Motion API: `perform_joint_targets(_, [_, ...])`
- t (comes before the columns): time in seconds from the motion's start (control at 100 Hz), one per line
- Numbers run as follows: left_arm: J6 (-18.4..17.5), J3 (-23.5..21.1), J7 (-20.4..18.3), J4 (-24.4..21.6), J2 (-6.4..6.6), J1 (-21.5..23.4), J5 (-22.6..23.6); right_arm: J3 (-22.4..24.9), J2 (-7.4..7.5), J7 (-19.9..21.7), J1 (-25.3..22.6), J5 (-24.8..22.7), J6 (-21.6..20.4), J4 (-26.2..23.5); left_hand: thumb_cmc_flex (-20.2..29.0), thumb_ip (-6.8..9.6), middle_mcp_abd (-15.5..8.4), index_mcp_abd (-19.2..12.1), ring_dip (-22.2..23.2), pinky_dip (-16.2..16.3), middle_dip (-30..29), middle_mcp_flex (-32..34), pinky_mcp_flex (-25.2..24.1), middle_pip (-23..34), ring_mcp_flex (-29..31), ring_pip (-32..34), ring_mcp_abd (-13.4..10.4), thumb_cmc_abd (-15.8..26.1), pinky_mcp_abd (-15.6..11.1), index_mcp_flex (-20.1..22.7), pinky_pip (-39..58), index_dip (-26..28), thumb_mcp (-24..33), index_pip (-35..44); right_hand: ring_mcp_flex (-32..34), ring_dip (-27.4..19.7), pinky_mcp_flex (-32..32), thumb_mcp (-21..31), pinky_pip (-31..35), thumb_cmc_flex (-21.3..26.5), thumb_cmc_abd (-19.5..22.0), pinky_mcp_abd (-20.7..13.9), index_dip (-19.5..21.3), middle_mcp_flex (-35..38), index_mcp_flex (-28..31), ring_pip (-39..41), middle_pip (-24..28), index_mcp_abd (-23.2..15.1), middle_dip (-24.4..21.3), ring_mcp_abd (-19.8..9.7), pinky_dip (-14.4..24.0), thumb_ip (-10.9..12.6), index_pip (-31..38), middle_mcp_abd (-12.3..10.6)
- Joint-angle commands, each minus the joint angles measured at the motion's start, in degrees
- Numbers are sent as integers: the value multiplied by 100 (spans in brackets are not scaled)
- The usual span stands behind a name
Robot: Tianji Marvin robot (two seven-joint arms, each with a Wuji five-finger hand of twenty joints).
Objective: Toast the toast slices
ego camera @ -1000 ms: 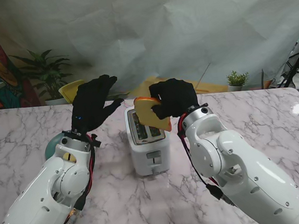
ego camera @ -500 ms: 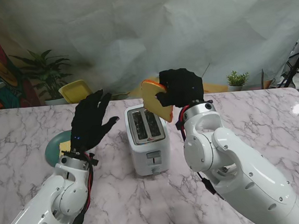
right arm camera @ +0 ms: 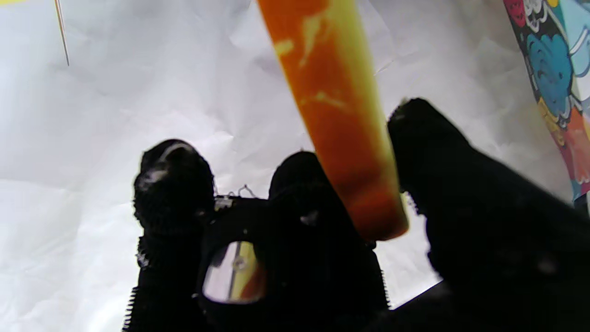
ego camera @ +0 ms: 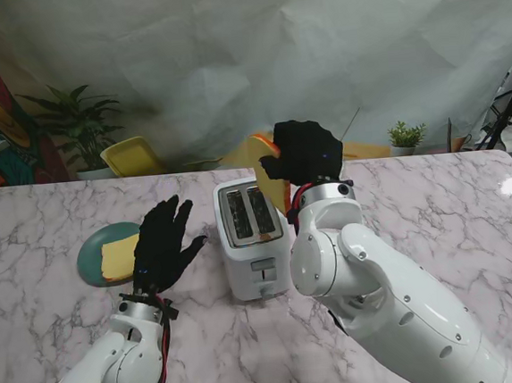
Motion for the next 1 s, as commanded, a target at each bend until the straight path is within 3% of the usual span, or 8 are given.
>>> perform_joint_targets(0.0, [64, -25, -97, -59, -9, 87, 55, -44, -119, -17, 25, -25, -22, 63, -27, 168, 59, 108, -42, -58, -2, -256, -65, -131, -182, -171, 45, 332, -113, -237, -257, 24, -158, -153, -56, 87, 281, 162, 213, 336, 208, -418, 233, 546, 293, 176, 705, 270, 21, -741, -22, 192, 573, 387])
perform_joint_targets(0.19, [114, -121, -139, -242, -9, 244, 56, -191, -281, -297, 83, 210, 158, 201, -73, 165, 29, 84, -43, -16, 19, -226, -90, -102, -175, -179, 54, 344, -82, -218, -333, 32, -195, -155, -57, 112, 313, 421, 298, 375, 172, -372, 346, 544, 274, 253, 839, 535, -23, -742, 10, 302, 714, 378])
perform_joint_targets(0.4, [-241, -310, -382, -325, -6, 351, -162, -321, -411, -549, 159, 316, 205, 318, -709, 144, 55, 131, -416, -149, -341, -351, -96, -475, -297, -641, 52, 631, -173, -458, -1237, -50, -213, -343, -56, 132, 328, 581, 351, 333, 234, -362, 430, 542, 241, 310, 939, 656, -45, -785, 13, 354, 838, 289])
perform_joint_targets(0.53, [-475, -465, -886, -512, -16, 478, -640, -348, -470, -688, 178, 379, 184, 380, -1119, 126, 147, 246, -927, -494, -1176, -439, -28, -613, -411, -998, 58, 759, -157, -738, -1748, -315, -229, -597, -56, 134, 324, 615, 345, 319, 227, -338, 438, 540, 227, 316, 954, 656, -54, -788, 1, 369, 872, 270])
perform_joint_targets(0.66, [-410, -646, -1483, -846, 17, 682, -938, -360, -515, -802, 178, 427, 161, 444, -1270, 120, 181, 321, -1462, -952, -1616, -490, -19, -678, -454, -1075, 47, 761, -185, -777, -1802, -807, -237, -673, -56, 138, 327, 635, 354, 308, 219, -333, 427, 539, 235, 325, 971, 657, -61, -786, -4, 377, 882, 272])
perform_joint_targets(0.84, [-624, -1067, -2250, -1246, 107, 911, -1199, -378, -537, -813, 179, 456, 220, 460, -1379, 107, -84, 74, -1766, -1157, -1820, -483, 28, -706, -455, -1142, -224, 684, -504, -777, -1816, -968, -250, -664, -57, 137, 325, 642, 358, 298, 217, -313, 417, 537, 231, 328, 976, 652, -71, -775, -12, 381, 891, 268])
perform_joint_targets(0.99, [-1096, -1740, -3451, -1822, 299, 1011, -1182, -393, -563, -857, 176, 482, 246, 495, -1500, 91, -277, -96, -1853, -1221, -1829, -469, 54, -702, -435, -1143, -387, 658, -654, -749, -1820, -889, -275, -583, -57, 140, 331, 659, 371, 286, 203, -293, 402, 539, 250, 339, 994, 664, -77, -765, -21, 391, 900, 260])
